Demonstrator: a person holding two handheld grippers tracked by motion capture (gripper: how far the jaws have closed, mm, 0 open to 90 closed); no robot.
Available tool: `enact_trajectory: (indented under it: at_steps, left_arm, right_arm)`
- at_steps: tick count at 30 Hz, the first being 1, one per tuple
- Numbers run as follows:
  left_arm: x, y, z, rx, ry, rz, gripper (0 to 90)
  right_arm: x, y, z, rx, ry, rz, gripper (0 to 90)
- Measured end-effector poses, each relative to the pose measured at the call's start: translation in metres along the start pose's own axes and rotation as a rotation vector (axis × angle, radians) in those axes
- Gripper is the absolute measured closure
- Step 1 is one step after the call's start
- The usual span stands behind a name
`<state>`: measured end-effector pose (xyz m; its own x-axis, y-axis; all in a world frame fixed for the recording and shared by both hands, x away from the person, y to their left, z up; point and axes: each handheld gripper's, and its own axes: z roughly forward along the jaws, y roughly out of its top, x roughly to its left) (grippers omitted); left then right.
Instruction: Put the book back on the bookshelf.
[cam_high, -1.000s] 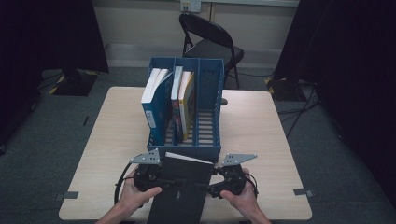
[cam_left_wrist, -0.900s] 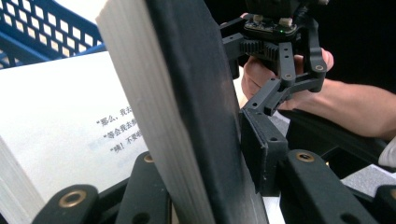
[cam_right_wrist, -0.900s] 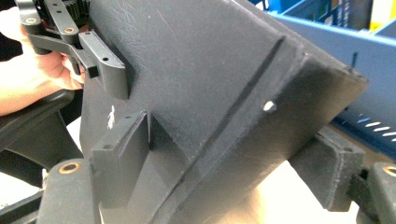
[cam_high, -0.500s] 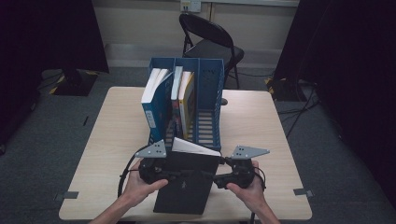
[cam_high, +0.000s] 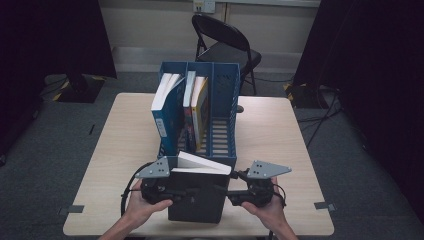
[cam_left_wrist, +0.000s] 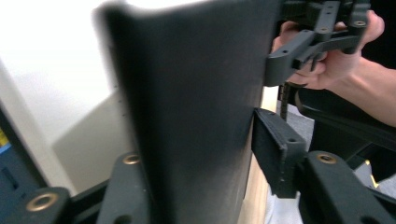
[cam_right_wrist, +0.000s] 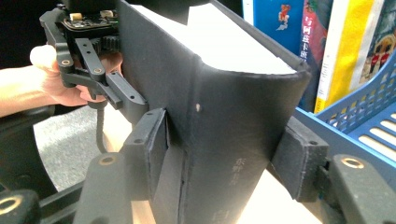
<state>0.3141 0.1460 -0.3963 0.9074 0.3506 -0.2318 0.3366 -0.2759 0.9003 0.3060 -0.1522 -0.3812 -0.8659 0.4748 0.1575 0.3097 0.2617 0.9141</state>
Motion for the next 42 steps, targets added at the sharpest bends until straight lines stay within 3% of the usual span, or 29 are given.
enact_trajectory:
  at_steps: [4, 14, 19, 20, 21, 22, 25, 28, 32, 33, 34, 42]
  left_arm:
    - [-0.002, -0.004, -0.004, -0.006, 0.042, -0.002, 51.2]
    - [-0.007, -0.012, -0.013, -0.013, 0.052, -0.002, 49.3]
    - [-0.004, -0.023, -0.03, -0.016, 0.11, -0.026, 43.8]
    - [0.001, -0.028, -0.036, -0.018, 0.127, -0.055, 43.4]
    - [0.001, -0.028, -0.036, -0.018, 0.127, -0.055, 42.2]
    - [0.005, -0.031, -0.038, -0.022, 0.169, -0.081, 37.4]
    - [0.01, -0.033, -0.04, -0.026, 0.188, -0.084, 34.8]
    - [0.015, -0.035, -0.037, -0.022, 0.167, -0.109, 28.4]
    - [0.011, -0.034, -0.027, 0.01, 0.149, -0.077, 27.6]
    - [0.01, -0.034, -0.026, 0.008, 0.126, -0.074, 32.1]
    - [0.008, -0.034, -0.025, 0.012, 0.135, -0.066, 33.2]
    - [0.006, -0.036, -0.024, 0.004, 0.143, -0.047, 32.9]
  right_arm:
    - [-0.001, -0.001, 0.003, -0.001, 0.012, 0.001, 40.4]
    - [0.005, -0.003, 0.011, 0.022, 0.052, -0.023, 39.3]
    - [0.009, -0.004, 0.021, 0.051, 0.059, -0.038, 41.6]
    - [0.01, -0.004, 0.024, 0.056, 0.053, -0.043, 41.7]
    - [0.01, -0.004, 0.024, 0.056, 0.053, -0.043, 41.7]
    - [0.011, -0.004, 0.028, 0.07, 0.047, -0.034, 41.9]
    - [0.013, -0.002, 0.03, 0.077, 0.039, -0.036, 42.2]
    - [0.015, -0.002, 0.03, 0.082, 0.046, -0.045, 43.2]
    - [0.016, -0.002, 0.034, 0.08, 0.05, -0.037, 41.9]
    - [0.016, -0.002, 0.035, 0.077, 0.06, -0.031, 41.1]
    - [0.014, -0.002, 0.039, 0.067, 0.099, -0.013, 39.4]
    - [0.017, -0.001, 0.048, 0.045, 0.114, -0.005, 40.6]
